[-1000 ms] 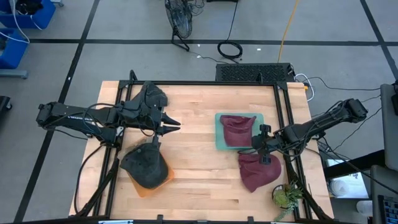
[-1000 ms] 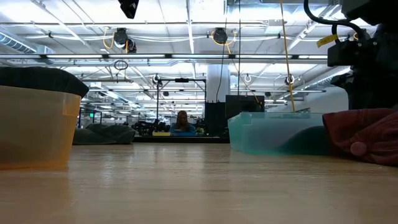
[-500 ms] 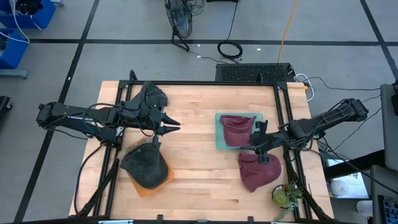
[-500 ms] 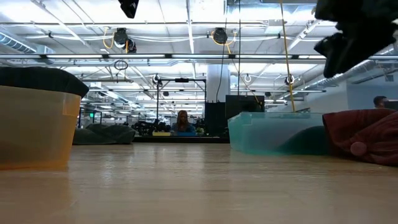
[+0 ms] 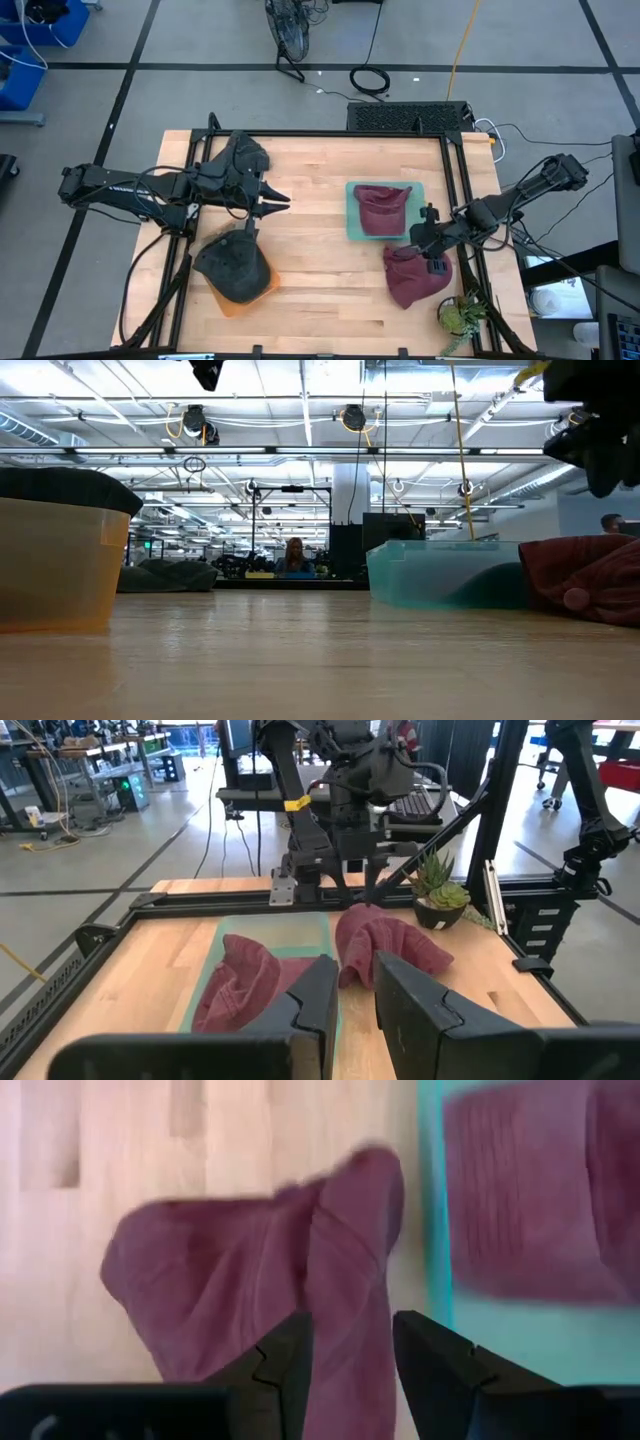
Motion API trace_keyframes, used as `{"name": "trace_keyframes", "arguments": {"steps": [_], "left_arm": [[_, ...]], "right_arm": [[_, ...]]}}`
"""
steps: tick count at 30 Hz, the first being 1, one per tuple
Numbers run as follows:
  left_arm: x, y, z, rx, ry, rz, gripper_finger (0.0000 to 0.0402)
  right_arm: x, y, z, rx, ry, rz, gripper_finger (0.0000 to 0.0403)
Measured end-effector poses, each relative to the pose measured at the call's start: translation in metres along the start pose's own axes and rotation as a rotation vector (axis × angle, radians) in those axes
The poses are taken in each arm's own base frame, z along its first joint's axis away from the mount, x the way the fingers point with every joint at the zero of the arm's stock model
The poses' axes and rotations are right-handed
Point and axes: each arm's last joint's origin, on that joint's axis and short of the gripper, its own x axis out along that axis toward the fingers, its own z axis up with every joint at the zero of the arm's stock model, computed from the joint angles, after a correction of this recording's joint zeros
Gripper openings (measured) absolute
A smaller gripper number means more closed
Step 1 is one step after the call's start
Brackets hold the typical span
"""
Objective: Pick & Place hat
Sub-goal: Put the red cap into the blue bin
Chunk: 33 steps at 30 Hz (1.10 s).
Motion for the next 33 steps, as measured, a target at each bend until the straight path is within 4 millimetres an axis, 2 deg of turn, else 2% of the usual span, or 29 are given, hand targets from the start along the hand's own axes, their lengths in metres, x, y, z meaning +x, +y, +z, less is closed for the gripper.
{"name": "trace_keyframes", "arguments": {"steps": [6, 13, 20, 26, 33], "left_arm": [[0.0, 0.0, 0.0, 0.008, 0.005, 0.01, 0.0072], [0.0, 0.001, 0.001, 0.033, -0.01, 0.028, 0.0072], [0.0, 0.001, 0.005, 0.089, -0.05, 0.031, 0.0072], [0.0, 0.001, 0.006, 0.142, -0.061, 0.034, 0.0072], [0.0, 0.001, 0.008, 0.16, -0.083, 0.036, 0.0072]], "right_arm": [[0.0, -0.001, -0.008, 0.151, 0.124, 0.04, 0.0126], [-0.001, 0.002, -0.009, 0.271, 0.136, 0.066, 0.0126], [0.001, 0.014, -0.011, 0.369, 0.144, 0.09, 0.0126], [0.013, 0.025, -0.013, 0.394, 0.211, 0.053, 0.0126], [0.032, 0.032, -0.015, 0.403, 0.366, 0.034, 0.0126]]}}
